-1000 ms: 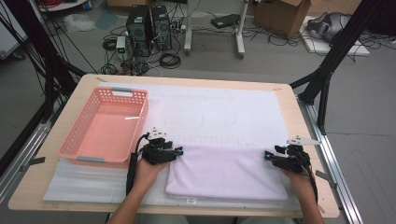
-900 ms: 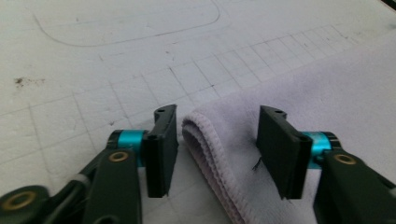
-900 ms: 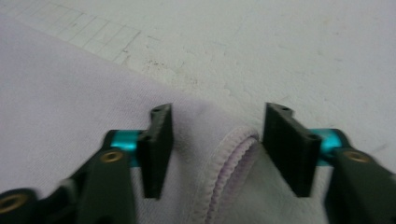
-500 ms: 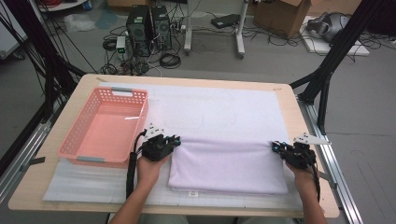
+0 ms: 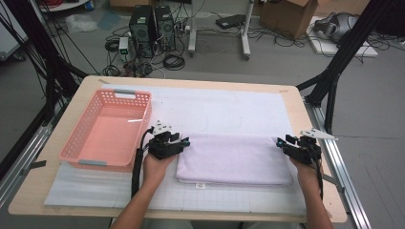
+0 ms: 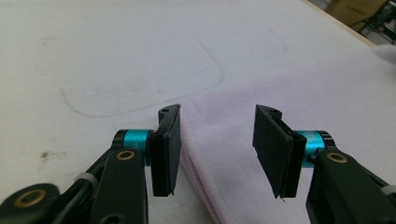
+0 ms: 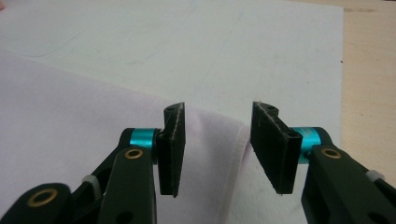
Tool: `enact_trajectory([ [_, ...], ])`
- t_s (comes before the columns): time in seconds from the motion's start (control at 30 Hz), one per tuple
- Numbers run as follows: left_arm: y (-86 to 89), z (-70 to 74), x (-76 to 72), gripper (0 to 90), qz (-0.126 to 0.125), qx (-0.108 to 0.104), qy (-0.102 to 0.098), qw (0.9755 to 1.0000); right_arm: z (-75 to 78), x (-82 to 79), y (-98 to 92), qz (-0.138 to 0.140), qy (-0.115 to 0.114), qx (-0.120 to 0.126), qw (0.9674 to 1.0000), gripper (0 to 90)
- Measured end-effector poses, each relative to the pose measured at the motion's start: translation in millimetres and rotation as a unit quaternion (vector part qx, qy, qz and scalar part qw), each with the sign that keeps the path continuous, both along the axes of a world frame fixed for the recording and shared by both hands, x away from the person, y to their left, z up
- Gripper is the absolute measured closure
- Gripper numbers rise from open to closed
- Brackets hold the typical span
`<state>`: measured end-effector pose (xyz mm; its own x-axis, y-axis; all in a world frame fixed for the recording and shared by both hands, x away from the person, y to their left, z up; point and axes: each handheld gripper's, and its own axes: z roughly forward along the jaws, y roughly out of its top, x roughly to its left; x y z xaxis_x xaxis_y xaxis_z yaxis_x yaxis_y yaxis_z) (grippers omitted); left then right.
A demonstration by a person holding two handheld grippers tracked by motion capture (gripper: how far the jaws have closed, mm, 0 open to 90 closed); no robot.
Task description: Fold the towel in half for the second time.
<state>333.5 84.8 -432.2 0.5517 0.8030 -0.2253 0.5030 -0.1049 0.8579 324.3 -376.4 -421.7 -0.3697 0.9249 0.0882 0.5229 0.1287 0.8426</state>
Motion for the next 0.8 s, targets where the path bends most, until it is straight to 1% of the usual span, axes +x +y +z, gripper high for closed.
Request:
enact_trajectory([
  [0.03,-0.6,0.2,-5.0,54.4,-0.007,-0.001,-0.004,1.0000,1.8,-4.7,-1.5,-0.002,-0.002,-0.003,1.0000,54.7],
  [0.07,-0.3,-0.2,-8.2,55.9,-0.013,-0.002,-0.003,0.9999,3.6,-10.5,-4.1,0.000,-0.003,0.001,1.0000,55.7],
  [0.13,0.4,-2.7,-15.1,57.9,-0.020,-0.005,0.003,0.9998,4.8,-18.8,-6.5,0.012,0.000,0.011,0.9999,60.6],
  [0.2,1.6,-5.9,-22.5,61.8,-0.029,-0.004,0.005,0.9996,3.7,-29.4,-6.3,0.035,0.008,0.009,0.9993,67.6],
  [0.23,2.6,-7.9,-26.5,64.0,-0.035,-0.002,0.007,0.9994,1.8,-34.6,-5.5,0.049,0.011,0.010,0.9987,68.2],
  [0.27,3.8,-9.7,-29.7,65.1,-0.039,0.002,0.012,0.9991,0.4,-40.1,-4.4,0.059,0.020,0.005,0.9980,70.5],
  [0.3,4.6,-10.9,-32.5,66.1,-0.041,0.006,0.019,0.9990,-1.7,-45.1,-3.5,0.068,0.025,0.002,0.9973,70.7],
  [0.37,6.6,-13.7,-38.1,66.2,-0.044,0.006,0.029,0.9986,-6.0,-54.5,-1.0,0.085,0.040,0.001,0.9956,70.7],
  [0.4,7.8,-15.0,-41.3,66.1,-0.044,0.009,0.032,0.9985,-7.8,-59.0,-0.4,0.090,0.041,-0.005,0.9951,70.7],
  [0.43,8.8,-16.3,-44.3,66.1,-0.044,0.009,0.035,0.9984,-9.6,-63.1,-0.3,0.095,0.046,-0.002,0.9944,70.7],
  [0.47,10.2,-17.7,-48.1,65.9,-0.044,0.010,0.036,0.9983,-11.3,-67.1,-0.2,0.100,0.048,-0.004,0.9938,70.7],
  [0.57,11.4,-20.6,-56.3,65.6,-0.051,0.026,0.050,0.9971,-18.3,-77.8,-2.6,0.105,0.065,-0.024,0.9921,70.9],
  [0.6,11.9,-20.3,-59.5,65.3,-0.054,0.029,0.048,0.9970,-20.0,-80.4,-3.6,0.105,0.065,-0.030,0.9919,71.2],
  [0.63,12.1,-19.5,-62.6,65.5,-0.058,0.034,0.046,0.9967,-21.0,-84.1,-5.8,0.105,0.064,-0.031,0.9920,71.6],
  [0.67,12.1,-19.7,-65.7,65.7,-0.059,0.040,0.045,0.9965,-21.0,-87.5,-8.0,0.103,0.062,-0.027,0.9924,71.6],
  [0.73,13.5,-20.0,-69.4,66.0,-0.061,0.039,0.044,0.9964,-19.3,-93.5,-12.2,0.097,0.059,-0.030,0.9930,71.3],
  [0.8,14.9,-18.6,-70.9,65.6,-0.058,0.035,0.039,0.9970,-16.4,-97.5,-16.2,0.088,0.054,-0.024,0.9943,68.2],
])
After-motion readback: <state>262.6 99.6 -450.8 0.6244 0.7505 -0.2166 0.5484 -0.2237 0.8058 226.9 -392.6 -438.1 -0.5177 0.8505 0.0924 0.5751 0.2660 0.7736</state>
